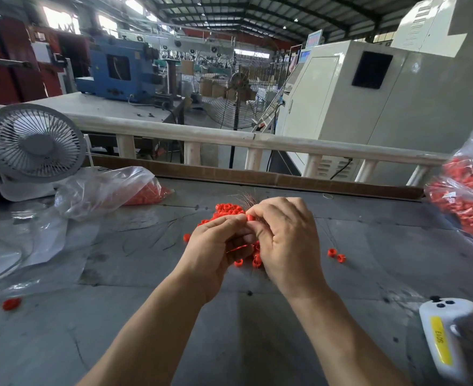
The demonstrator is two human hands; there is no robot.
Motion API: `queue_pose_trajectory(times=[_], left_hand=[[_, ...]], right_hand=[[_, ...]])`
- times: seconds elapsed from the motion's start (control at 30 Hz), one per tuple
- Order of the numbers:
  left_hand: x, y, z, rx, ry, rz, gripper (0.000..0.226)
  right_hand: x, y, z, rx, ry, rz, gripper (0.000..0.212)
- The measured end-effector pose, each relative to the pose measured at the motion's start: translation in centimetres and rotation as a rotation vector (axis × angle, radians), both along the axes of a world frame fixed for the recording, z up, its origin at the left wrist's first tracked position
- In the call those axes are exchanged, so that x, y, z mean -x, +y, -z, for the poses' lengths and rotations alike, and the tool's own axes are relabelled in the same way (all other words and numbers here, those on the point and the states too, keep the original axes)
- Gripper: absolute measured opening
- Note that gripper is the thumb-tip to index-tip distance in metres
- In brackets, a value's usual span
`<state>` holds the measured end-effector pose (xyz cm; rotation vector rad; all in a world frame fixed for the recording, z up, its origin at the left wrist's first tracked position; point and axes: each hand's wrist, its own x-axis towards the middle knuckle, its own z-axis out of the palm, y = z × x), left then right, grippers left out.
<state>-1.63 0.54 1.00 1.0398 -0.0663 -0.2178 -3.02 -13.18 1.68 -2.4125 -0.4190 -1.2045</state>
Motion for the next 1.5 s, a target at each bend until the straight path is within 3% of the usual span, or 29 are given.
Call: queue_pose_trajectory(times=[0.2, 0.4, 0.53, 0.67, 0.77, 1.0, 1.37, 1.5], left_hand=[[0.1, 0.0, 0.0, 0.000, -0.040, -0.088, 0.015], [0.0, 0.1, 0.3, -0.123, -0.118, -0.069, 0.018], [-0.1, -0.1, 0.6, -0.413, -0.201, -0.200, 0.021], [-0.3, 0.7, 0.8, -0.706, -0.240, -0.388, 0.019], [-0.3, 1.3, 0.7, -0.912, -0.260, -0.494, 0.016], [-0.5, 1.6, 0.9, -1.432, -0.272, -0.474, 0.020], [-0.6, 1.8, 1.7, -1.567, -0.307, -0.416, 0.035], [-0.7, 1.8, 1.9, -1.587, -0.327, -0.412, 0.033]], right_hand=[[0.5, 0.4, 0.0, -0.021, 0.138, -0.053, 0.019], [0.2, -0.4, -0.1, -0.139, 0.162, -0.094, 0.009], [-0.2, -1.6, 0.0, -0.198, 0.164, 0.043, 0.010], [-0.5, -4.1, 0.1, -0.305, 0.216, 0.296, 0.023], [-0.7, -6.5, 0.2, -0.359, 0.311, 0.503, 0.020], [-0.9, -9.1, 1.2, -0.146, 0.616, 0.768, 0.017], [-1.0, -9.4, 1.4, -0.081, 0.796, 0.832, 0.028], [-1.0, -8.4, 1.1, -0.100, 0.628, 0.657, 0.024]])
